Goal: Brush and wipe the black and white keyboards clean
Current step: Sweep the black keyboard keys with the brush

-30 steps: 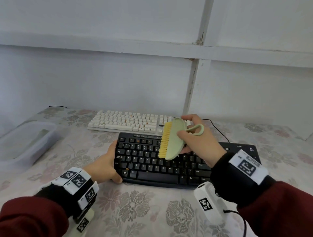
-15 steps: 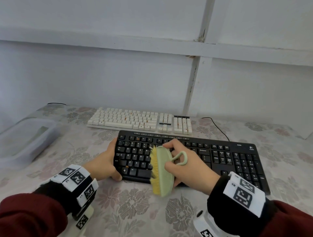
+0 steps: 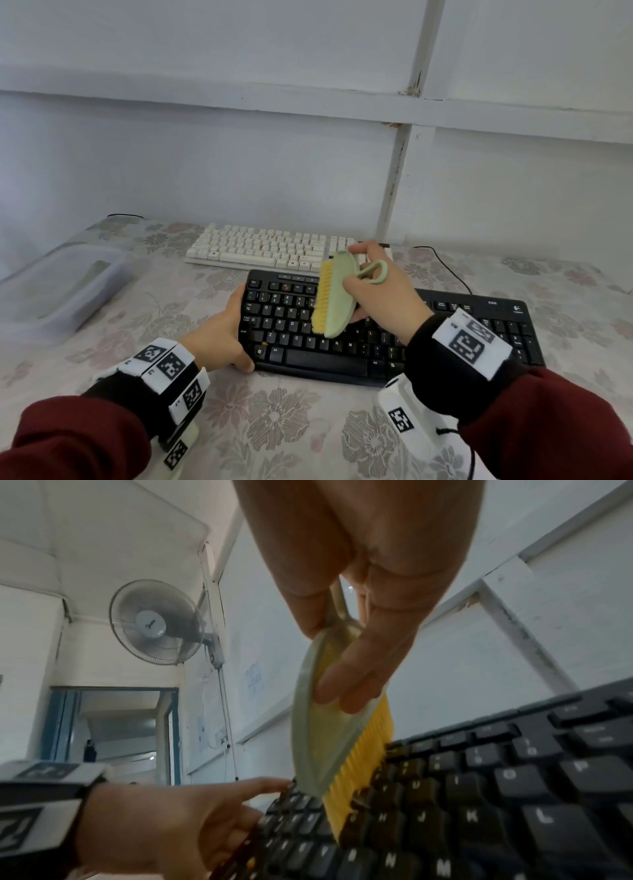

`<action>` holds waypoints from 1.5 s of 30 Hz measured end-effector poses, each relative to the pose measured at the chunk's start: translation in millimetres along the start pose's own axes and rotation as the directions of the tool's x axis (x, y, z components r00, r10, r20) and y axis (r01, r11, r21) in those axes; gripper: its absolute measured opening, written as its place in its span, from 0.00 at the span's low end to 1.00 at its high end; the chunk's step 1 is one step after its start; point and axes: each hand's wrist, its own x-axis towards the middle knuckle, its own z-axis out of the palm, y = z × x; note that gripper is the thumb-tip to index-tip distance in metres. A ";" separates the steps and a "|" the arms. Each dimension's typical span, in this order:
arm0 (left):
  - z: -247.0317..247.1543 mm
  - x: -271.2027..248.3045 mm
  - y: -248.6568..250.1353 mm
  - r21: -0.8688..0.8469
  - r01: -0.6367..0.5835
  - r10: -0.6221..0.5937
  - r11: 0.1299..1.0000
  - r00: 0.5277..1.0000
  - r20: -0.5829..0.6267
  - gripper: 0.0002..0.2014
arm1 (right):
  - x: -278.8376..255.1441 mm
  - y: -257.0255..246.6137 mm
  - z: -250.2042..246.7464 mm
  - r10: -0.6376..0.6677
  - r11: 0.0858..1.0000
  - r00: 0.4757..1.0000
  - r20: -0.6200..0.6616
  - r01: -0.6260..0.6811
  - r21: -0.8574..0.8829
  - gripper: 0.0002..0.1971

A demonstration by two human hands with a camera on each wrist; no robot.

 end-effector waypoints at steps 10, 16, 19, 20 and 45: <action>-0.1 -2.9 4.0 -0.011 -0.008 0.008 1.000 1.000 0.004 0.60 | -39.1 15.4 11.7 0.118 0.981 0.942 0.313 -0.062 -0.183 0.14; -1.0 -4.5 5.6 0.006 0.022 -0.022 1.000 1.000 0.004 0.60 | -28.0 -3.7 2.2 0.068 0.997 0.964 0.255 -0.055 -0.058 0.14; -0.7 -5.5 7.3 0.017 0.046 -0.046 0.999 0.999 0.001 0.60 | -6.9 -10.7 -3.3 0.009 1.000 0.996 0.089 -0.011 0.017 0.16; -0.8 -5.6 7.5 0.018 0.052 -0.052 0.998 0.999 -0.001 0.60 | -0.1 -11.6 -3.8 -0.003 0.999 0.999 0.042 0.002 0.036 0.16; -5.0 -1.9 -0.9 -0.032 -0.021 0.022 0.999 0.999 0.046 0.59 | 3.9 -11.7 -1.9 0.020 0.999 1.000 -0.004 -0.020 0.046 0.17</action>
